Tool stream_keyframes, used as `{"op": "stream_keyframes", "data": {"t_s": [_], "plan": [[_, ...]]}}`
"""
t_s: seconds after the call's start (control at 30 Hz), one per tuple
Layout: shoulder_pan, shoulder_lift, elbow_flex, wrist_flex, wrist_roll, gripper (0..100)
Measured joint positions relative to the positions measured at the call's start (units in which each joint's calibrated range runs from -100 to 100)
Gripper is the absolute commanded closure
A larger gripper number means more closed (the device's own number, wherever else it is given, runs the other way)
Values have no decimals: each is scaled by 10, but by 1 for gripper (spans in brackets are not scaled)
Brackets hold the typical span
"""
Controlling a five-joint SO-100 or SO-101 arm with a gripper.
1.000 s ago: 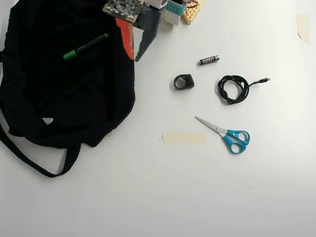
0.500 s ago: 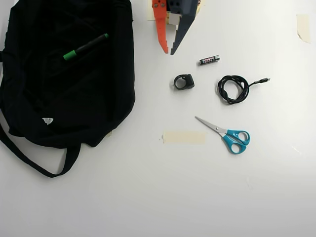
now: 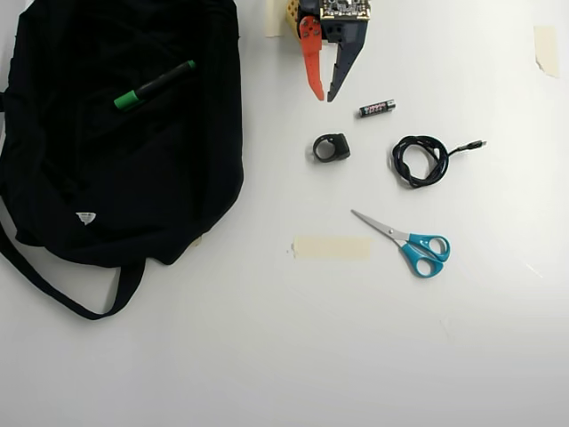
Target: Put the green marker into the black bag
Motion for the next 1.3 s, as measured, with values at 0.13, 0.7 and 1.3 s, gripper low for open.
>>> {"op": "stream_keyframes", "data": {"t_s": [0.13,0.7,1.3], "plan": [[-7,-82,81,0,0,98],[-2,-356,363,0,2,98],[-5,-359,456,14,2,98]]}}
